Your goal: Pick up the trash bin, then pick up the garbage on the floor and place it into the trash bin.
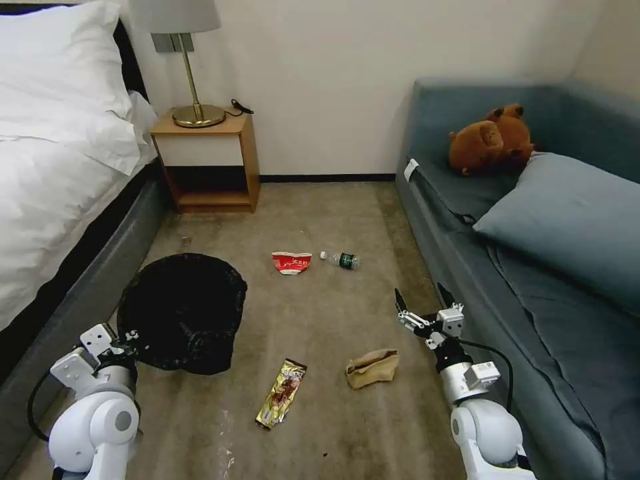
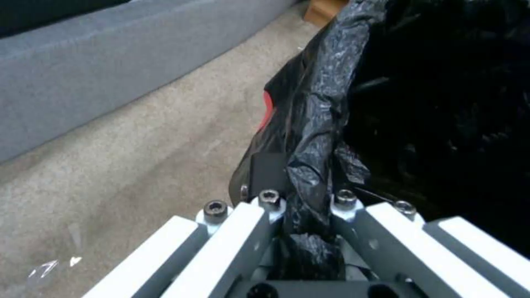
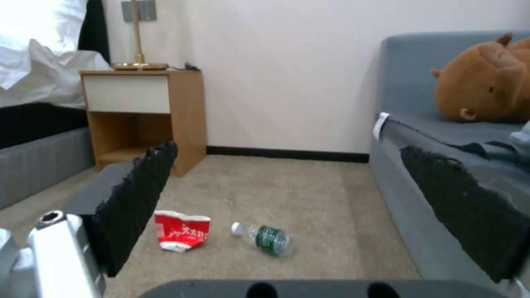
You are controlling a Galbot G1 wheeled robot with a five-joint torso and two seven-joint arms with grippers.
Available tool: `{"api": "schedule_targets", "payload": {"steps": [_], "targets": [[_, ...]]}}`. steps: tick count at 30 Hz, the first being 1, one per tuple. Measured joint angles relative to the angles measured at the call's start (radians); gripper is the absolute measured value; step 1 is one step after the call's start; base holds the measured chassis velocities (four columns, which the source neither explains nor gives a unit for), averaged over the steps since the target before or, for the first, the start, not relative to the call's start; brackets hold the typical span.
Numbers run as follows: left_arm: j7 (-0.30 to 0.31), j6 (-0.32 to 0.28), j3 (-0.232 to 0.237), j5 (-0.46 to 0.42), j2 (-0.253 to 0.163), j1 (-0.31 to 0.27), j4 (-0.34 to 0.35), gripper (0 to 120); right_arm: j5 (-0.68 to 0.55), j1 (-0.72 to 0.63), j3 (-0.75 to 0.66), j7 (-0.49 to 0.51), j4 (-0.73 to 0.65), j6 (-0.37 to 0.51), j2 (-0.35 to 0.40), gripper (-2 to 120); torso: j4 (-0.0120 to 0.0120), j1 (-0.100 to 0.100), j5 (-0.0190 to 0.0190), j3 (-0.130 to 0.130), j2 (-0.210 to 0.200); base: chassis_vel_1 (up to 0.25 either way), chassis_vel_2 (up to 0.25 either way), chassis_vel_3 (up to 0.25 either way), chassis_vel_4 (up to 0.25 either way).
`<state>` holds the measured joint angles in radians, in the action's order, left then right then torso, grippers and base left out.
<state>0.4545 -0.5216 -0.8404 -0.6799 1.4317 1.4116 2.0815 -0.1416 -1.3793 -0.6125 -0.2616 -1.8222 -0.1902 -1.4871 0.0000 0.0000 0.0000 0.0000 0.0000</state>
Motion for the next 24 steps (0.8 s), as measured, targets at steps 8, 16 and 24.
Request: {"api": "schedule_targets", "payload": {"steps": [8,16,24], "targets": [[0.000,0.007,0.001,0.001,0.004,-0.001,-0.014,1,-0.003,0.002,-0.001,0.001,0.008,0.000,-0.004,100,0.0000,0.000,0.0001,0.000,0.000,-0.075,0.075,0.063,-0.076],[-0.003,0.016,0.000,0.001,0.002,0.004,-0.018,1,-0.007,0.003,-0.005,0.003,0.009,0.001,-0.004,100,0.0000,0.000,0.0000,0.000,0.000,-0.078,0.078,0.085,-0.076],[-0.005,0.019,-0.008,-0.003,0.003,0.010,-0.017,1,-0.012,0.001,-0.005,0.002,0.013,-0.035,-0.005,100,0.0000,0.000,0.0000,0.000,0.000,-0.043,0.051,0.042,-0.041]]}}
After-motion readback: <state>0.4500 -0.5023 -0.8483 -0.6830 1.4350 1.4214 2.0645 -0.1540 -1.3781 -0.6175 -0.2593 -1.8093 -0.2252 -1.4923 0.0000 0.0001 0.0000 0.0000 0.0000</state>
